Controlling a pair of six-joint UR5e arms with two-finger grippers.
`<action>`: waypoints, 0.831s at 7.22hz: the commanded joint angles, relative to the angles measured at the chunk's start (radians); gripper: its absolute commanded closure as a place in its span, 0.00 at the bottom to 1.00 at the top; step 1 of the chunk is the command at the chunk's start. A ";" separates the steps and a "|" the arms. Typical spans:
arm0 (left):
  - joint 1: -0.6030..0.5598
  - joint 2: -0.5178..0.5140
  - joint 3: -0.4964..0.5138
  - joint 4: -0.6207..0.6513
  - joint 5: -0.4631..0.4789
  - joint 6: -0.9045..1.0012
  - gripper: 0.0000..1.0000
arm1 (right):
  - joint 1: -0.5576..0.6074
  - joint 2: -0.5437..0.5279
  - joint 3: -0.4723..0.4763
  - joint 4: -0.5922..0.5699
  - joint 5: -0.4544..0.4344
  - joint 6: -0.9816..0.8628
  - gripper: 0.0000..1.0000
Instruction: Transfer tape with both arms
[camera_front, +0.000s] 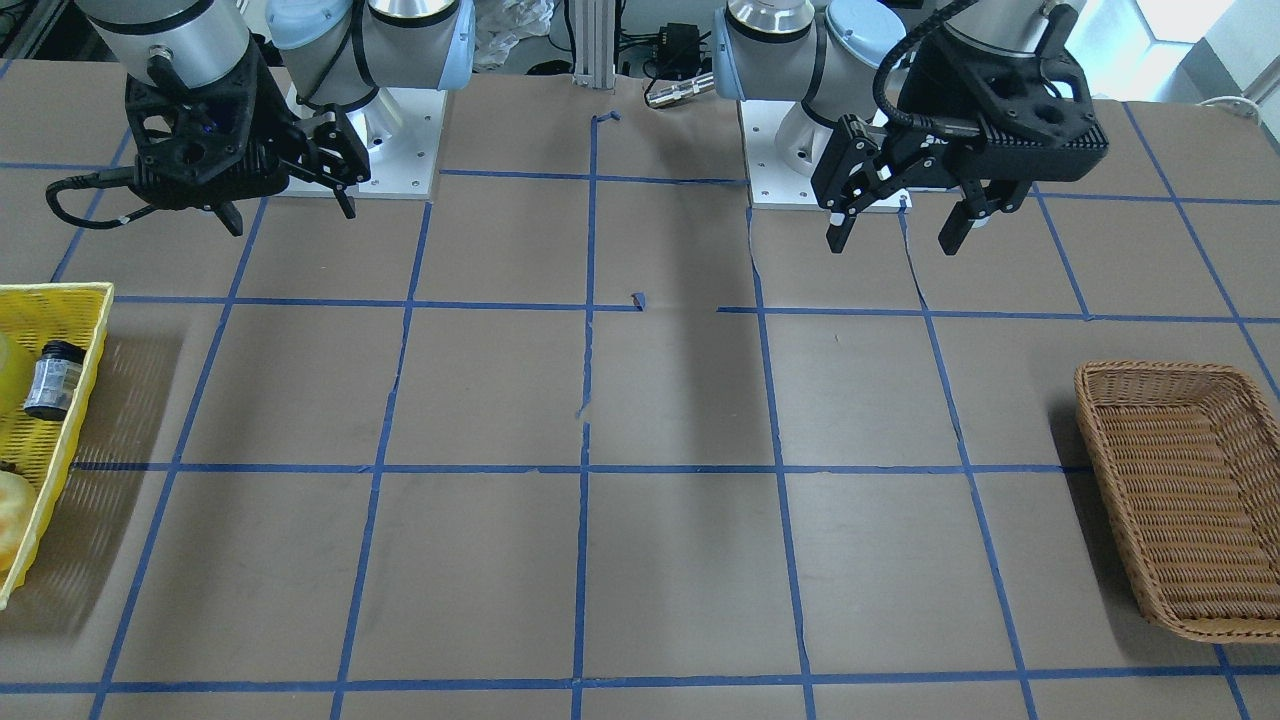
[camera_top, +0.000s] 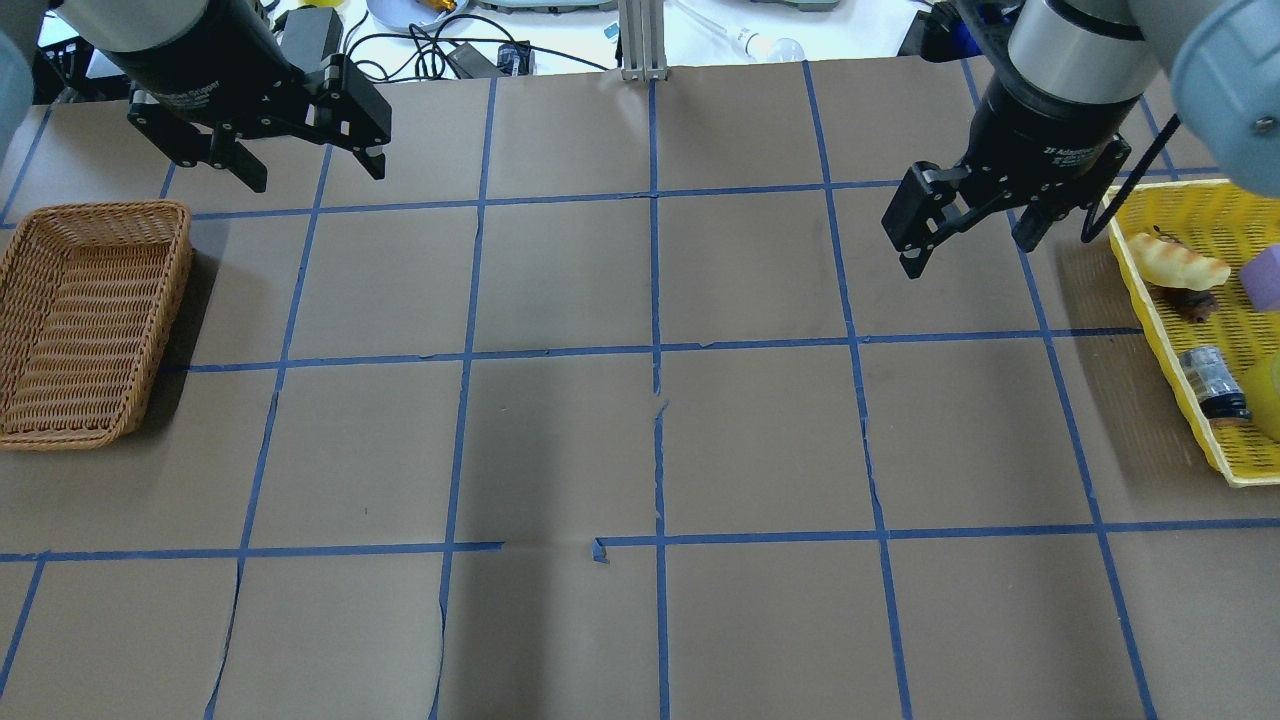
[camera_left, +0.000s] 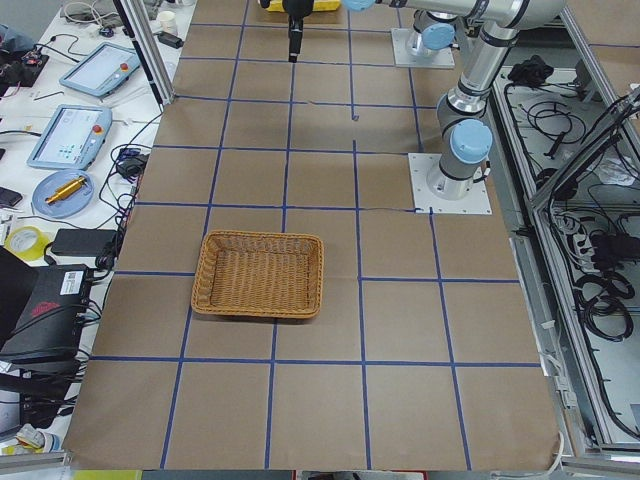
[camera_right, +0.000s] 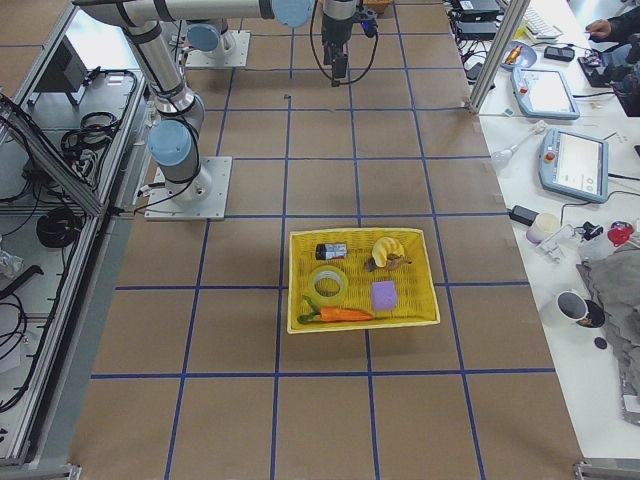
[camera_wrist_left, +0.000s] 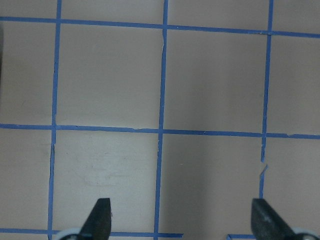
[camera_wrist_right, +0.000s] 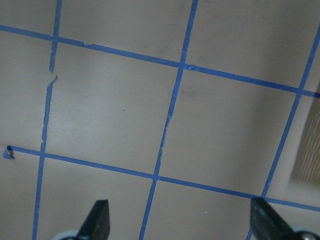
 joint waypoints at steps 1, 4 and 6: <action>0.000 0.000 0.000 0.000 0.000 0.001 0.00 | -0.001 -0.001 0.004 -0.011 -0.004 0.000 0.00; 0.001 0.000 0.000 0.000 0.000 0.001 0.00 | 0.001 -0.001 0.003 -0.011 0.001 -0.001 0.00; 0.001 0.000 0.000 0.000 0.000 -0.001 0.00 | -0.002 0.002 0.004 0.001 -0.014 -0.001 0.00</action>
